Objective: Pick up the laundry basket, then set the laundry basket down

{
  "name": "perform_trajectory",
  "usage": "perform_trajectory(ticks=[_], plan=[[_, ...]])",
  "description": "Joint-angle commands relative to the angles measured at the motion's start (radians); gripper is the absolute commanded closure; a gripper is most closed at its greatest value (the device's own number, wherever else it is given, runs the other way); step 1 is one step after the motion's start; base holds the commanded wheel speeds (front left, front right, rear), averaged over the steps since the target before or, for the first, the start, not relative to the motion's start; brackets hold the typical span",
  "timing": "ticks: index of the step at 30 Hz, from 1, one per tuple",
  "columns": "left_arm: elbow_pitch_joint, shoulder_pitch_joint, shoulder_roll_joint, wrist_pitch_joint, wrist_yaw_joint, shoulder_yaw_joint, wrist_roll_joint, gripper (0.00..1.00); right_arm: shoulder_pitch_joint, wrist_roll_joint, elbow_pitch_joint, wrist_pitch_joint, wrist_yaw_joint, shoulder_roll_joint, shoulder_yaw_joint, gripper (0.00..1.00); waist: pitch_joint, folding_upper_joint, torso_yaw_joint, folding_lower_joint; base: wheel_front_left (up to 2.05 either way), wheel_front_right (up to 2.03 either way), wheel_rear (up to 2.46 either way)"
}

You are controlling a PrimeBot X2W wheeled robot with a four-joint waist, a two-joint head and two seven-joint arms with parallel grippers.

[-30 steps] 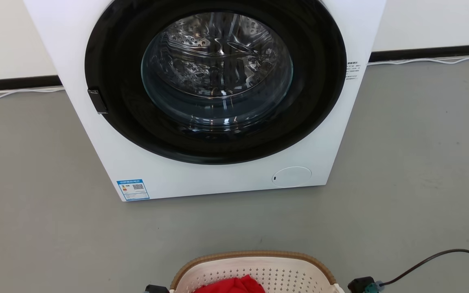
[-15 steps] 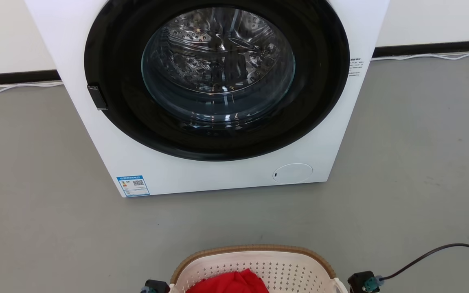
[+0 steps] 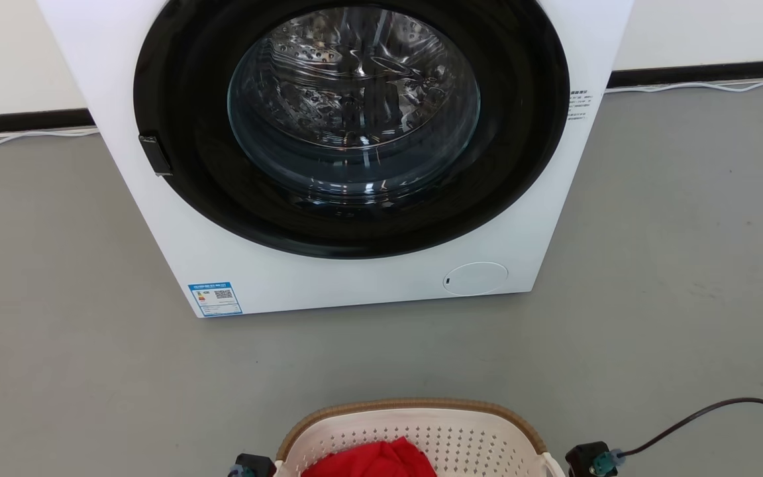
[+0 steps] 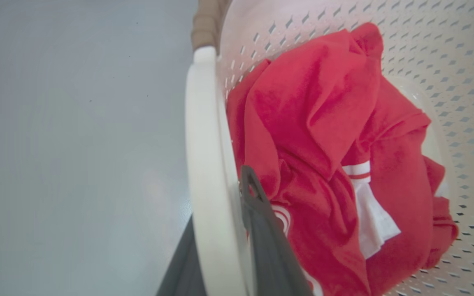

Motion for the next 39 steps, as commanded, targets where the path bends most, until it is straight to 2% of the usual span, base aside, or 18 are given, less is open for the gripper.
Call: perform_trajectory(ticks=[1,11,24,31,39], plan=[[-0.024,-0.058,-0.023,-0.017,-0.033,-0.003,0.001,1.00,-0.032,-0.008,-0.031,-0.018,0.018,0.036,0.029,1.00,0.000,-0.0001,0.000,0.0000,0.00,0.00,0.00],[-0.015,-0.092,-0.023,-0.038,-0.024,-0.010,-0.021,1.00,-0.066,0.006,-0.027,-0.037,0.018,0.036,0.045,1.00,0.036,-0.0001,0.000,0.0000,0.00,0.00,0.00],[0.017,-0.229,-0.023,-0.095,-0.003,0.009,-0.033,1.00,-0.187,-0.003,-0.013,-0.103,0.018,0.036,0.050,1.00,0.169,-0.0001,0.000,0.0000,0.00,0.00,0.00],[0.037,-0.334,-0.022,-0.131,0.007,0.048,-0.044,1.00,-0.280,-0.024,-0.002,-0.169,0.018,0.036,0.055,1.00,0.305,-0.0001,0.010,0.0000,0.00,0.00,0.00],[0.038,-0.470,0.005,-0.145,0.024,0.099,-0.026,1.00,-0.402,-0.069,0.026,-0.239,0.018,0.036,0.050,1.00,0.492,-0.0001,0.036,0.0000,0.00,0.00,0.00]])
